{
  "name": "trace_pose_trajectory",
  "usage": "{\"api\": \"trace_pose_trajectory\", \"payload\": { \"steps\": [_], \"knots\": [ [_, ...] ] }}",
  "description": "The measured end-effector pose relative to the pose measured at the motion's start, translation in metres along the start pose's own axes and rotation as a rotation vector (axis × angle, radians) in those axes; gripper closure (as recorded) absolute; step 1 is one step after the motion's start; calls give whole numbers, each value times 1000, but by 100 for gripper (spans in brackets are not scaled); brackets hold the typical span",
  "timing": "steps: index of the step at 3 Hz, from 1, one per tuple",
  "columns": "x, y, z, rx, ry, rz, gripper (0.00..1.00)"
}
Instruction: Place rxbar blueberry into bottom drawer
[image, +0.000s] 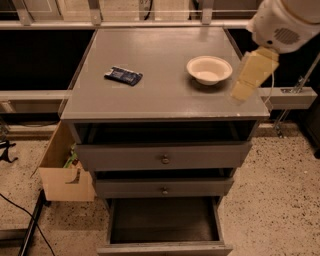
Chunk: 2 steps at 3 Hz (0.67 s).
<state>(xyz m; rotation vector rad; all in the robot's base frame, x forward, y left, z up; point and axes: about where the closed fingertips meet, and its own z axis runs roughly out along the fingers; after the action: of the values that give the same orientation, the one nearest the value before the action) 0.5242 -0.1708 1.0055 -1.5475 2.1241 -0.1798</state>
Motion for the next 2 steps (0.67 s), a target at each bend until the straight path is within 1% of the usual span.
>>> {"api": "trace_pose_trajectory", "payload": {
  "steps": [1,2],
  "knots": [
    [-50,-25,49,-36,-52,23,0],
    [-89,-32,85,-60,-99,33,0]
  ]
}}
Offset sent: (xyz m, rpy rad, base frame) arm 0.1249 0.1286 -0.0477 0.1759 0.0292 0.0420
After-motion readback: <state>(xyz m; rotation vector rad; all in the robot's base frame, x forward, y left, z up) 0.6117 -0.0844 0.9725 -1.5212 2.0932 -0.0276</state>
